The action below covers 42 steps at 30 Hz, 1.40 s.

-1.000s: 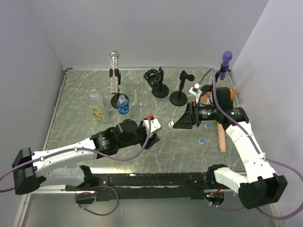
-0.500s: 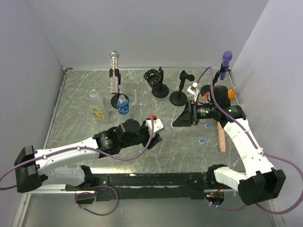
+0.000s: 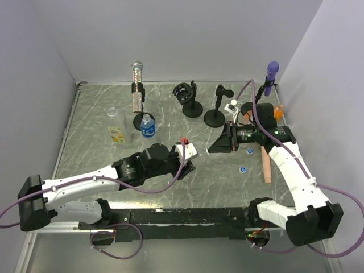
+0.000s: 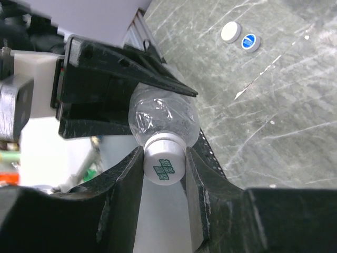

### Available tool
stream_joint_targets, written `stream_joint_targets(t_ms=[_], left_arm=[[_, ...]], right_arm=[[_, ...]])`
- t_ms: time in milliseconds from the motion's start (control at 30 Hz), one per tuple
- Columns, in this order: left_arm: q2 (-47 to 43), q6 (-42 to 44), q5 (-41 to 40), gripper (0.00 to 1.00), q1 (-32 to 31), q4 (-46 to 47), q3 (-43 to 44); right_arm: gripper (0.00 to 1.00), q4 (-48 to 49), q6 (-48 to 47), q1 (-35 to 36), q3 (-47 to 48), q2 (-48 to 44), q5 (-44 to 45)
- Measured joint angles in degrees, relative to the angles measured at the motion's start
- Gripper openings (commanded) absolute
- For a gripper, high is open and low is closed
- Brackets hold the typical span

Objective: Unscrew the bottle caps
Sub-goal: Unscrew the bottle cap from the plastic bottle.

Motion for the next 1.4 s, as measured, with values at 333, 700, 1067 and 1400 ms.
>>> stream_joint_targets(t_ms=[333, 700, 1067, 1400], left_arm=[[-0.22, -1.38, 10.43, 0.38, 1.29, -2.19, 0.66], [-0.46, -1.64, 25.68, 0.38, 4.59, -3.82, 0.74], [-0.48, 0.42, 20.83, 0.37, 5.27, -4.44, -0.87], [-2.97, -0.79, 14.34, 0.36, 5.27, -4.55, -3.04]], right_arm=[[0.15, -20.92, -40.63, 2.82, 8.85, 3.65, -4.20], [0.35, -25.59, -76.96, 9.68, 6.75, -7.04, 0.94], [0.77, -20.39, -72.35, 9.62, 6.86, -2.38, 3.06], [0.88, -4.11, -33.07, 4.98, 5.05, -4.46, -0.61]])
